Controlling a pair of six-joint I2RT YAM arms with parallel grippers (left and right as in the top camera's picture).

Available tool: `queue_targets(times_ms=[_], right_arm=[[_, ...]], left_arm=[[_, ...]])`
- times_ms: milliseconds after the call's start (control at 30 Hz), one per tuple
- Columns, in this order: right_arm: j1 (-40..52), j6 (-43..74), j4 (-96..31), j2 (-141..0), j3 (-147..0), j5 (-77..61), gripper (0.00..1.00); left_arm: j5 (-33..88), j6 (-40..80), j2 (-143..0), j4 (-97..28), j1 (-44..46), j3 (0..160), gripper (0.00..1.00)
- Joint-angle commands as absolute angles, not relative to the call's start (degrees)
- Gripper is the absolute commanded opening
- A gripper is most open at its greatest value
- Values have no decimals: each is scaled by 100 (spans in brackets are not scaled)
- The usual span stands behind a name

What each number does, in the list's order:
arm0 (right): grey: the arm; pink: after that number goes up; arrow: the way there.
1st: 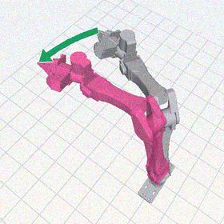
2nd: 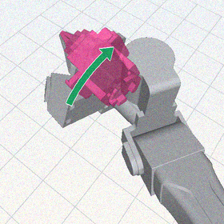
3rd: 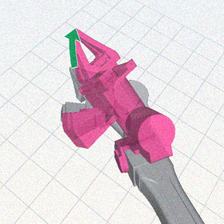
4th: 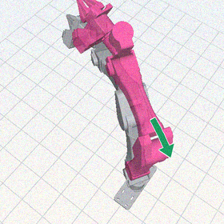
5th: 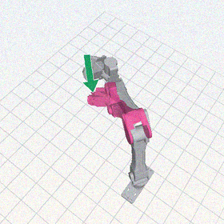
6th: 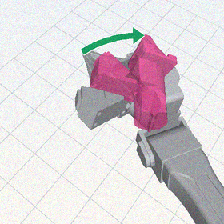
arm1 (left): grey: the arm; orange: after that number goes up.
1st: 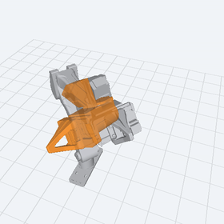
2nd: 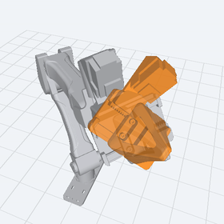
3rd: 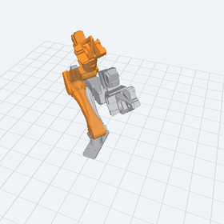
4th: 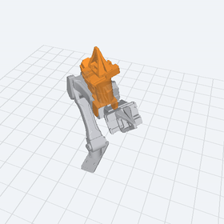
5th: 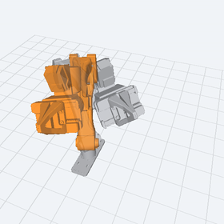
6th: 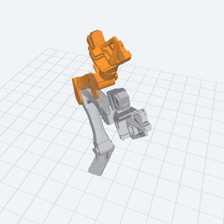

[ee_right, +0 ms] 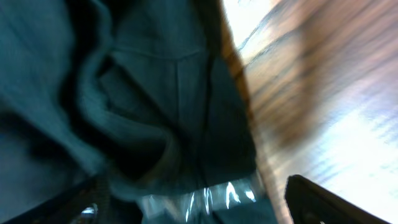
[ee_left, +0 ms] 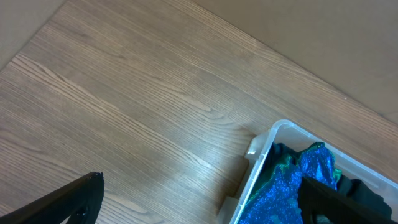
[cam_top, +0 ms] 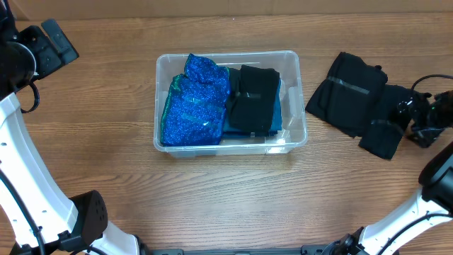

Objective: Pack container
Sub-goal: 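Return the right gripper to the remaining black garment and grasp it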

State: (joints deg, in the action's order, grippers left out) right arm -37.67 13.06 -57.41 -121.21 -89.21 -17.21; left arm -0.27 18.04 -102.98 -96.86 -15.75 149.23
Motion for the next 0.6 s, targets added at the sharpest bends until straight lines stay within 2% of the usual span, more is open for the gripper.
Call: queue_targets(times_ms=[0,67,100,133,167,200,267,400,567], right_arm=[[-3710,1170,-5704,-12296,-8903,-2191,86],[-3671,1170,-5688,-12363,-8875,-2196,77],[-3645,1170,-5662,-12368,-8825,-2196,66],[-3625,1170,-5634,-12368,-8772,-2196,61],[-3605,1170,-5625,-12368,-8733,-2196,48],[-3599,1173,-5690,-12368,-8724,-2196,25],[-3601,1173,-5876,-12304,-8790,-2196,14],[-3592,1175,-6320,-11773,-9032,-2222,8],[-3275,1173,-6554,-10239,-9115,-2888,4]], left_arm=[[-58,1780,-10309,-9679,-1575,14925,100],[-58,1780,-10309,-9679,-1575,14925,100],[-58,1780,-10309,-9677,-1575,14925,100],[-58,1780,-10309,-9679,-1575,14925,100],[-58,1780,-10309,-9679,-1575,14925,100],[-58,1780,-10309,-9679,-1575,14925,100],[-58,1780,-10309,-9677,-1575,14925,100],[-58,1780,-10309,-9679,-1575,14925,100],[-58,1780,-10309,-9679,-1575,14925,100]])
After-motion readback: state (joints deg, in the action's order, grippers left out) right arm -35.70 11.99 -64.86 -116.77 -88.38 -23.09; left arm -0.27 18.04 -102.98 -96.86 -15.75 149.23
